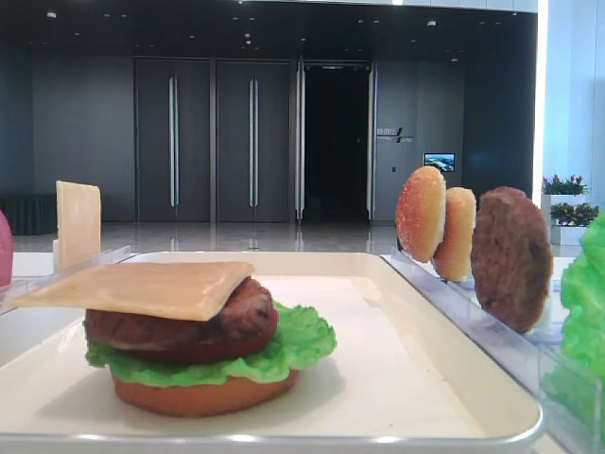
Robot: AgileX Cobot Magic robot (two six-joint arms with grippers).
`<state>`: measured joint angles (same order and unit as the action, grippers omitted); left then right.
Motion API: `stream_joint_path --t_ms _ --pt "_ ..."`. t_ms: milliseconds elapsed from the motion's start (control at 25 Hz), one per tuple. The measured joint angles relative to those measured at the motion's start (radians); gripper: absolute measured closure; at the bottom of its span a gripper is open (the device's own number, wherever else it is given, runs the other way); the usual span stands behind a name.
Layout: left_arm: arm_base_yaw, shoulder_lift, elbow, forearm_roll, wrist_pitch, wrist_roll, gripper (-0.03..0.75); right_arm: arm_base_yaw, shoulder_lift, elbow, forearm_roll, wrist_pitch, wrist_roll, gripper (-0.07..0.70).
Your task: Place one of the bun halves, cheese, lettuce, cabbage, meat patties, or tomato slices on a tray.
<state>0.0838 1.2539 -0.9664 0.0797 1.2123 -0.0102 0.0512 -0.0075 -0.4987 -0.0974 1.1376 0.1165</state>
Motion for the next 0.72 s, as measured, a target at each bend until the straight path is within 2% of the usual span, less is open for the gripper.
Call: stream_joint_path --t_ms 160,440,560,720 --pt "0.000 -0.158 0.163 0.000 -0.012 -0.002 0.125 0.000 0.000 0.000 0.000 0.000 0.000 0.164" --pt "0.000 -0.435 0.406 0.000 -0.097 -0.004 0.125 0.000 0.000 0.000 0.000 0.000 0.000 0.164" --pt "0.000 -0.555 0.477 0.003 -0.123 -0.005 0.125 0.000 0.000 0.000 0.000 0.000 0.000 0.164" --pt "0.000 -0.710 0.496 0.005 -0.127 -0.005 0.125 0.000 0.000 0.000 0.000 0.000 0.000 0.164"
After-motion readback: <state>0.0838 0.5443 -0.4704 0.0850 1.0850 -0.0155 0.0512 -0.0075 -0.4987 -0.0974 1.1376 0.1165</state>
